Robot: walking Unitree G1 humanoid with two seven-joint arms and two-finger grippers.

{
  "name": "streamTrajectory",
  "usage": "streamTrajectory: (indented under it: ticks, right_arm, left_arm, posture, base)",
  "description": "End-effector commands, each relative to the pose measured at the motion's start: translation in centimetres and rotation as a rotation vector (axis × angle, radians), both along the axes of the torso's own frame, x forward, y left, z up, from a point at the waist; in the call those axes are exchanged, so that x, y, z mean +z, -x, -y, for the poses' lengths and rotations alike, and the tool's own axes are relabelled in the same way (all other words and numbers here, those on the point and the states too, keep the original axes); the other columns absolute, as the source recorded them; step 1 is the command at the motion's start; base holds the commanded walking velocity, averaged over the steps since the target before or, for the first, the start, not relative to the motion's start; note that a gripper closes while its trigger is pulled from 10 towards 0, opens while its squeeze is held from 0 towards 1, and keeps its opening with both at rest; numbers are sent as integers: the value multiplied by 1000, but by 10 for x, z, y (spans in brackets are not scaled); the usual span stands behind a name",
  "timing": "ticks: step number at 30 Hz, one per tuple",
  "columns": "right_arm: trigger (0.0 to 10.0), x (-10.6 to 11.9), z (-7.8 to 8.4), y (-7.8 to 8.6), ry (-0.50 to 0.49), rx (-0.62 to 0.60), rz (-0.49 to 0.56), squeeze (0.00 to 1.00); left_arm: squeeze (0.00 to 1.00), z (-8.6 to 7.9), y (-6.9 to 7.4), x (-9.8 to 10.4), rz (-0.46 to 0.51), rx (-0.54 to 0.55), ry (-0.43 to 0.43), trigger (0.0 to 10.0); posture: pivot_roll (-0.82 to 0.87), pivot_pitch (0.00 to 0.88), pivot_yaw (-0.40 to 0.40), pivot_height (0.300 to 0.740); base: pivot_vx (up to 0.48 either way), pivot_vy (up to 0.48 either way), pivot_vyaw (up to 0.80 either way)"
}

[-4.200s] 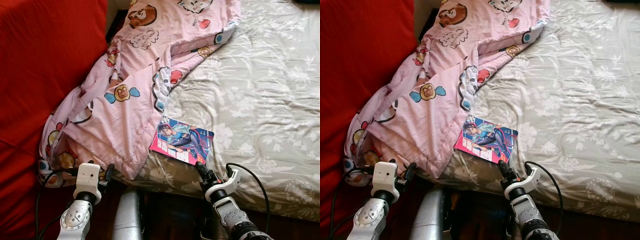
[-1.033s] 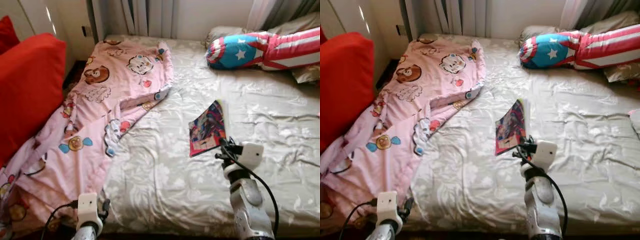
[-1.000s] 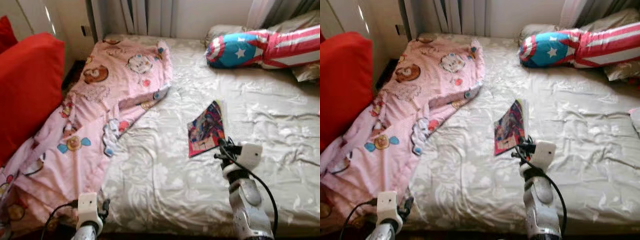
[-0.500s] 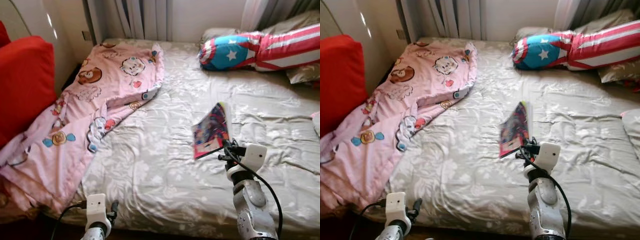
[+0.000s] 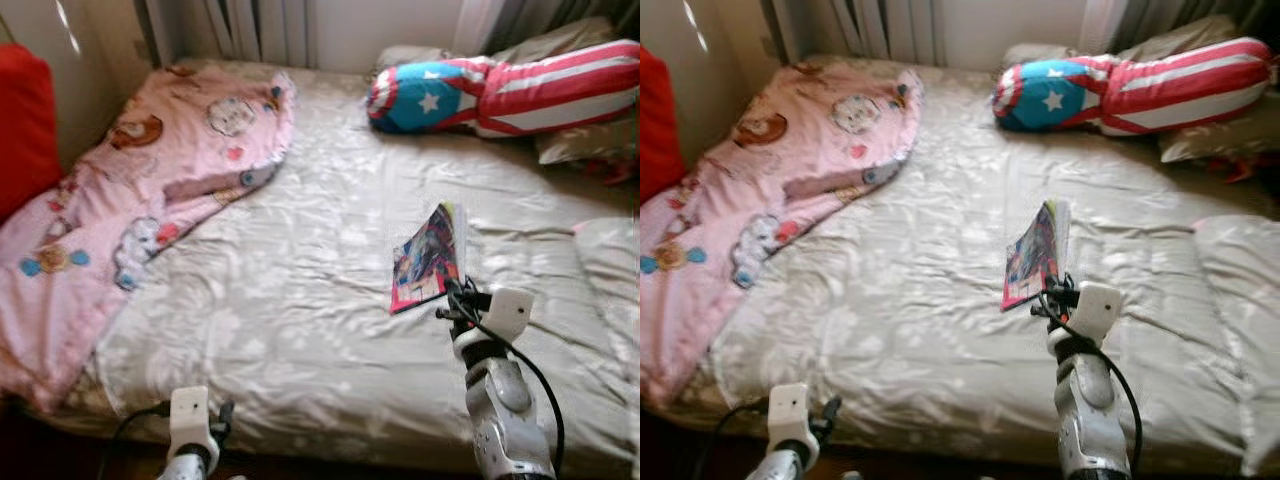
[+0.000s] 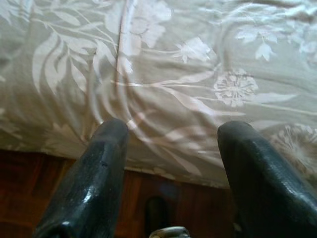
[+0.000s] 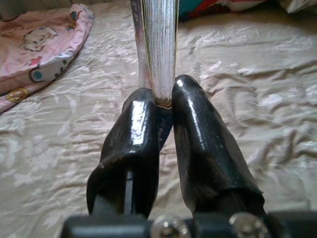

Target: Clean up the room

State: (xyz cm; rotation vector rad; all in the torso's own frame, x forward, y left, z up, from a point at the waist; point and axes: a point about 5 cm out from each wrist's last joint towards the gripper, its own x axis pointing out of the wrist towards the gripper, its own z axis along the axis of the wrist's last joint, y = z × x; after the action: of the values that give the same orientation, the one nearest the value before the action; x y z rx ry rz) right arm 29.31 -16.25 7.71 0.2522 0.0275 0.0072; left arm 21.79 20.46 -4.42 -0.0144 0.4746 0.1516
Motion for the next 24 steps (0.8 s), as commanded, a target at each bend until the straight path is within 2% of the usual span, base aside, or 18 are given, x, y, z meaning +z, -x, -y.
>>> streamTrajectory:
  ticks: [1, 21, 24]
  right_arm:
    - [10000, 6, 4, -1, 7, -8, 35, 0]
    - [10000, 5, 3, 0, 4, -14, 33, 0]
    - [10000, 5, 3, 0, 7, -12, 32, 0]
  left_arm:
    - [0, 3, 4, -3, -17, -3, 7, 10000]
    - [0, 4, 4, -3, -11, -13, 5, 10000]
    - [0, 3, 4, -3, -10, -2, 8, 10000]
  posture:
    - [-41, 171, -59, 740]
    - [-42, 177, -53, 740]
    - [-42, 177, -53, 740]
  base:
    - [0, -341, 0]
    - [0, -339, 0]
    - [0, 0, 0]
